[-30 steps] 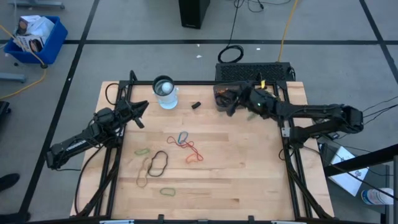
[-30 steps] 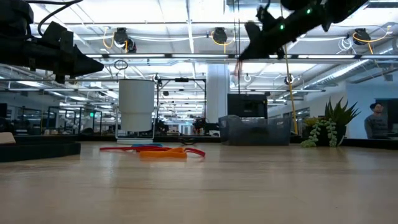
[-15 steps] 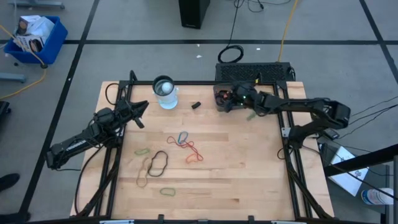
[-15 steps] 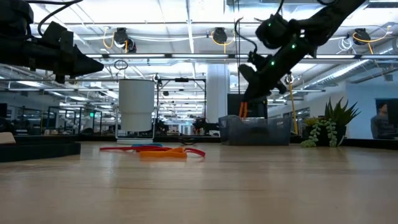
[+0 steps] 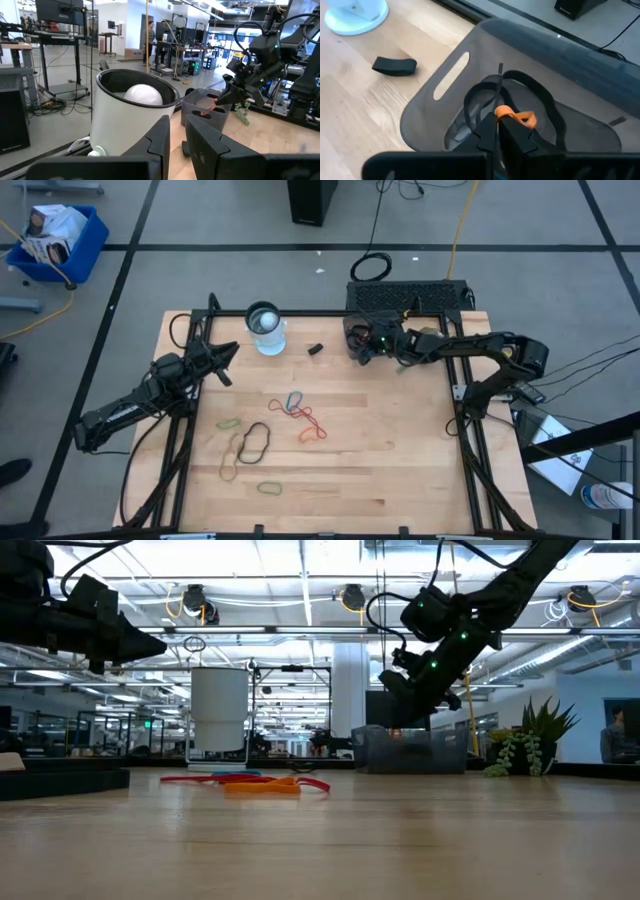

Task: Pick and place rubber bands into bin
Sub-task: Put the orange rubber band into the black bin, then put the blue rubber band into the black bin

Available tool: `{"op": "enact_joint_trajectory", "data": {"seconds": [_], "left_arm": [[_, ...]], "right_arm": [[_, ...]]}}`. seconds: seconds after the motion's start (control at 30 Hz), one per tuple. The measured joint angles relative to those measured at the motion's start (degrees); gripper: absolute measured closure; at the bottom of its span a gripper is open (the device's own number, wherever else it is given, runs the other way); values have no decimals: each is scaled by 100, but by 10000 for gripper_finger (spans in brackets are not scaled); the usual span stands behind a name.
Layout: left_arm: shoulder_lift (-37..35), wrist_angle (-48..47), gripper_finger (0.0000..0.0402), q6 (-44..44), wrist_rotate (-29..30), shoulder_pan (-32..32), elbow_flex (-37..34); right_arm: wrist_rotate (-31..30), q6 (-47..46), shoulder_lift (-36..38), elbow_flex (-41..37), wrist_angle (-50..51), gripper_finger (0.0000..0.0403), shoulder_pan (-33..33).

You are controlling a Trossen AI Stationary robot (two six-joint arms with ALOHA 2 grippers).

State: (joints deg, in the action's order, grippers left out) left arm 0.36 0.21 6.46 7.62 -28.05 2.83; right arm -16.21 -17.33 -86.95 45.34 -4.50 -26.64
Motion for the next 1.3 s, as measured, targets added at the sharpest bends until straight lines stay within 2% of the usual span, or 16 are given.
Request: {"op": "enact_joint_trajectory", "data": {"seconds": [0.27,0.67,0.8,0.9,1.07,1.2,1.3], "left_arm": [[0,0,332,0,0,0,0],[0,172,332,2,-35,1,0],[0,950,332,-36,-344,0,0],[0,1321,332,-118,-783,0,43],[319,1060,332,-125,-1504,9,614],[1133,577,332,-443,-1957,132,1503],[1945,-303,332,-860,-2006,325,2307]], "right_arm": [[0,124,3,0,-139,361,8],[2,156,68,0,-130,240,10],[2,153,299,0,-148,220,37],[2,165,584,0,-176,214,146],[4,477,1028,0,-280,214,417],[4,520,1189,2,-351,217,568],[4,609,1256,0,-341,216,648]]}}
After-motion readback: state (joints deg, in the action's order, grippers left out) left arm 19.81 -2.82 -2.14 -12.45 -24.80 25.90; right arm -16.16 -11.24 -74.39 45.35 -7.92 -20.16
